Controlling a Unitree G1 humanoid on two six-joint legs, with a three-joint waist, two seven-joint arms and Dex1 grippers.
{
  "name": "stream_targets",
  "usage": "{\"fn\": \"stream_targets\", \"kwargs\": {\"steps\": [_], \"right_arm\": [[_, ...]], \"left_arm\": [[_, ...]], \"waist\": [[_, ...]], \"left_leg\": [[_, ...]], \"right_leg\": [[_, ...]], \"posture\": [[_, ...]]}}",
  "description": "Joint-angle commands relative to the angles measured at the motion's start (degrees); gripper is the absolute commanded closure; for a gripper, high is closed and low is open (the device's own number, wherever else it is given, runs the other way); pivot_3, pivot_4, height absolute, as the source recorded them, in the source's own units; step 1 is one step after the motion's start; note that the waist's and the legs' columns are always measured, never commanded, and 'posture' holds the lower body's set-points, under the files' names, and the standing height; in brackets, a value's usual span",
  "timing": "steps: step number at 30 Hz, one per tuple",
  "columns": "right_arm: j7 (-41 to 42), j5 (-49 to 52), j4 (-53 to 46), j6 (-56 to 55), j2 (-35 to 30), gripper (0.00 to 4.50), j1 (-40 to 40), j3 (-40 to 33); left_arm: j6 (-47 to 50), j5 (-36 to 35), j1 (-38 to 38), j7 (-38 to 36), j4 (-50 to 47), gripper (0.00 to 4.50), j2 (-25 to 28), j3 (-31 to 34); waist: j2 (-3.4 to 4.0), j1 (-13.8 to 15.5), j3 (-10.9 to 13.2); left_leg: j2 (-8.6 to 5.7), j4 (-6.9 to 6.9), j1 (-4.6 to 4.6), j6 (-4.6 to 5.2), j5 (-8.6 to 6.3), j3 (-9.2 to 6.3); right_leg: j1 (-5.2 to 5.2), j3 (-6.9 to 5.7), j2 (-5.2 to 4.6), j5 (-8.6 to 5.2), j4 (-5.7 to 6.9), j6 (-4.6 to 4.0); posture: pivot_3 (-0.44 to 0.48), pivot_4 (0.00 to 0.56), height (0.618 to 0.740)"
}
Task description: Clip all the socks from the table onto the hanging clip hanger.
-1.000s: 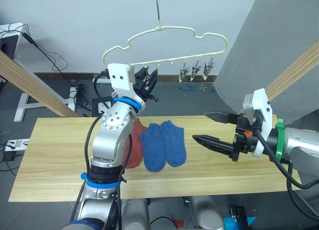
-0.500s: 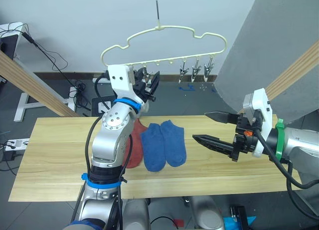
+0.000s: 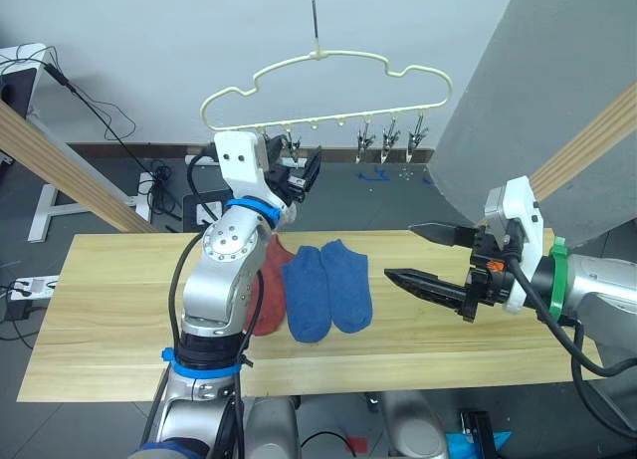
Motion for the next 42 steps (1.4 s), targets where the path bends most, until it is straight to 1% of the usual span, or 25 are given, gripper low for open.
{"fn": "stream_targets", "kwargs": {"steps": [1,15,18,23,24,26,27,37,39,42], "right_arm": [[0.37,0.85,-1.21,-1.35,-0.01,0.00,-0.23,-0.65],[-0.85,1.83,-1.89,-1.37,-0.11,0.00,0.15,-0.97],[-1.06,2.10,-2.05,-1.31,-0.33,0.00,0.44,-1.17],[-1.59,2.69,-2.35,-1.41,-0.46,0.00,0.82,-1.30],[-1.64,2.76,-2.37,-1.43,-0.50,0.00,0.86,-1.30],[-1.65,2.79,-2.32,-1.45,-0.56,0.00,0.87,-1.25],[-1.63,2.82,-2.35,-1.47,-0.58,0.00,0.94,-1.28],[-1.38,3.10,-2.12,-1.52,-0.65,0.00,0.42,-0.94],[-1.07,2.88,-2.10,-1.55,-0.66,0.00,0.69,-1.04],[-2.33,2.67,-2.90,-0.49,-0.46,0.00,0.89,1.22]], "left_arm": [[-1.41,0.24,-0.76,0.29,-1.26,1.26,-0.08,0.50],[-2.00,0.28,-1.68,0.60,0.62,1.26,-0.65,0.08],[-2.27,0.22,-1.98,0.78,1.13,1.80,-0.94,0.17],[-2.15,0.18,-1.83,0.71,0.88,3.38,-0.96,0.16],[-2.11,0.15,-1.82,0.71,0.83,3.64,-0.97,0.18],[-1.97,0.09,-1.82,0.65,0.84,4.06,-0.94,0.18],[-1.88,0.09,-1.77,0.65,0.70,4.18,-0.92,0.16],[-1.43,0.15,-1.81,0.75,0.10,4.18,-0.53,0.42],[-1.54,0.25,-1.66,0.83,0.02,4.18,-0.61,0.29],[-0.74,-0.55,-1.92,1.01,-0.44,4.18,-0.77,1.03]], "waist": [[0.00,-0.01,0.00],[0.00,-0.03,0.02],[-0.01,-0.03,0.03],[-0.01,-0.05,0.12],[-0.03,-0.05,0.15],[-0.03,-0.05,0.17],[-0.03,-0.06,0.18],[-0.04,-0.05,0.22],[-0.03,-0.04,0.22],[-0.04,-0.05,0.22]], "left_leg": [[0.00,-0.01,0.00,0.00,0.00,0.00],[0.00,-0.01,0.00,0.00,0.00,0.01],[0.00,-0.01,0.00,0.00,0.00,0.01],[0.00,-0.01,0.00,0.00,0.00,0.01],[0.00,-0.02,0.00,0.00,0.00,0.01],[0.00,-0.01,0.00,0.00,0.00,0.01],[0.00,-0.01,0.00,0.00,0.00,0.01],[0.00,-0.01,0.00,0.00,0.00,0.01],[0.00,-0.01,0.00,0.00,0.00,0.01],[0.00,-0.01,0.00,0.00,0.00,0.01]], "right_leg": [[0.00,0.00,0.00,0.00,-0.01,0.00],[0.00,0.00,0.00,0.00,-0.02,0.00],[0.00,0.01,0.00,0.00,-0.02,0.00],[0.00,0.00,0.00,0.00,-0.02,0.00],[0.00,0.00,0.00,0.00,-0.02,0.00],[0.00,0.01,0.00,0.00,-0.02,0.00],[0.00,0.01,0.00,0.00,-0.02,0.00],[0.00,0.00,0.00,0.00,-0.02,0.00],[0.00,0.01,0.00,0.00,-0.02,0.00],[0.00,0.00,0.00,0.00,-0.02,0.00]], "posture": [[-0.306,0.374,0.740],[-0.322,0.380,0.740],[-0.327,0.381,0.740],[-0.327,0.383,0.740],[-0.327,0.383,0.740],[-0.327,0.383,0.740],[-0.325,0.384,0.740],[-0.324,0.381,0.740],[-0.319,0.372,0.740],[-0.320,0.371,0.740]]}}
